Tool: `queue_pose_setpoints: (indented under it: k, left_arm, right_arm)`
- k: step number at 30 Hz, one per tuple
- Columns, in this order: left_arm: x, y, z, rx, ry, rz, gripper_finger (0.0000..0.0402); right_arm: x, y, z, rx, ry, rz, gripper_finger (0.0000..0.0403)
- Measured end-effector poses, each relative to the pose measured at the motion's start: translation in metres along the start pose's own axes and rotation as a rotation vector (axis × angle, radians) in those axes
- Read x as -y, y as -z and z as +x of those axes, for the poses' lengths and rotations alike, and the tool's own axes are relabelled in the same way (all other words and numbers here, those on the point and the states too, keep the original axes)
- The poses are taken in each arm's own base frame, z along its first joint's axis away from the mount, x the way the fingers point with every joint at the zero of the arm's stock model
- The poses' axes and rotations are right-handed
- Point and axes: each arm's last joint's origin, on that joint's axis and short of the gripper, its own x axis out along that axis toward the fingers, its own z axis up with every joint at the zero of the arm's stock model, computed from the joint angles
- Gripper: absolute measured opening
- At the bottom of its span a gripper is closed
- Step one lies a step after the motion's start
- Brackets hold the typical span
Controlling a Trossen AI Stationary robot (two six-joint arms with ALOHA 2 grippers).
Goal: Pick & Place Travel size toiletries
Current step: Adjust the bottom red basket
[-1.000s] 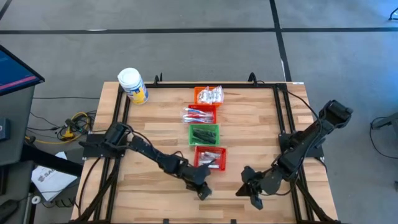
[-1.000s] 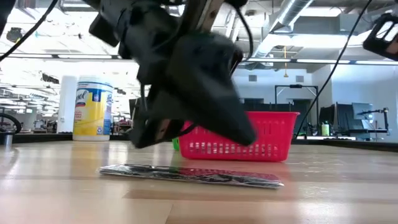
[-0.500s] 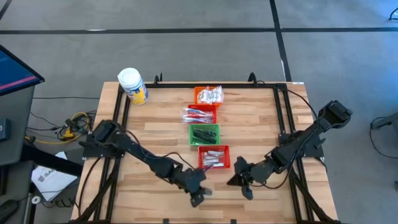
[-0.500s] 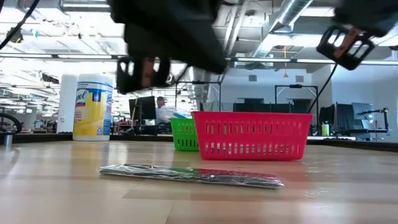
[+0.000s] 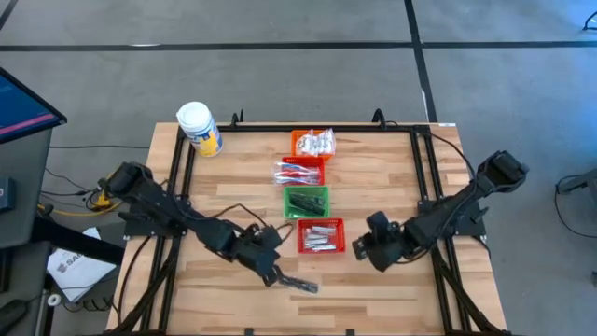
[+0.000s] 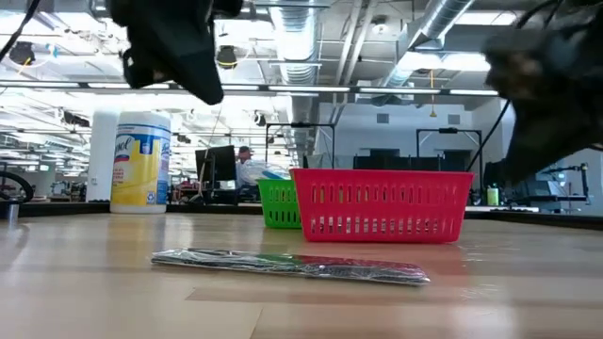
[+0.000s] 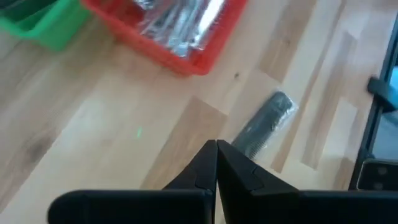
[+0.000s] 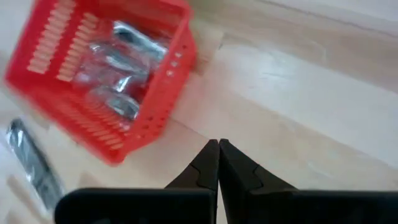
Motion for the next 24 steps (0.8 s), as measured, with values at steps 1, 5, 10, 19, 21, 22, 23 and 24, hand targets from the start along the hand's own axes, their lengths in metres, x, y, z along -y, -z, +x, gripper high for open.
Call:
queue_pose_setpoints:
  k: [1,5,10,19,21,22,23,24]
  left_arm:
    - [-0.005,0.003,-0.002,0.010,-0.001,-0.022,0.0001]
    - [-0.027,0.024,-0.006,0.003,-0.024,-0.091,0.0001]
    - [-0.046,0.053,-0.011,-0.009,-0.025,-0.126,0.0001]
    - [-0.049,0.081,-0.022,0.016,0.015,-0.157,0.0001]
    - [-0.048,0.081,-0.022,0.023,0.024,-0.160,0.0001]
    - [-0.047,0.082,-0.022,0.025,0.028,-0.159,0.0001]
    - [-0.047,0.082,-0.022,0.024,0.026,-0.156,0.0001]
    - [-0.047,0.082,-0.022,0.026,0.030,-0.157,0.0001]
  right_arm:
    - [0.000,-0.003,0.002,-0.016,0.013,0.024,0.0000]
    - [-0.007,-0.016,0.012,-0.064,-0.025,0.078,0.0000]
    - [-0.020,-0.029,0.025,-0.087,-0.029,0.101,0.0000]
    - [-0.062,-0.029,0.059,-0.171,-0.008,0.051,0.0000]
    - [-0.075,-0.031,0.066,-0.178,-0.004,0.021,0.0000]
    - [-0.083,-0.031,0.069,-0.186,-0.013,0.007,0.0000]
    - [-0.089,-0.033,0.072,-0.191,-0.011,-0.006,0.0000]
    - [-0.094,-0.035,0.075,-0.192,-0.003,-0.014,0.0000]
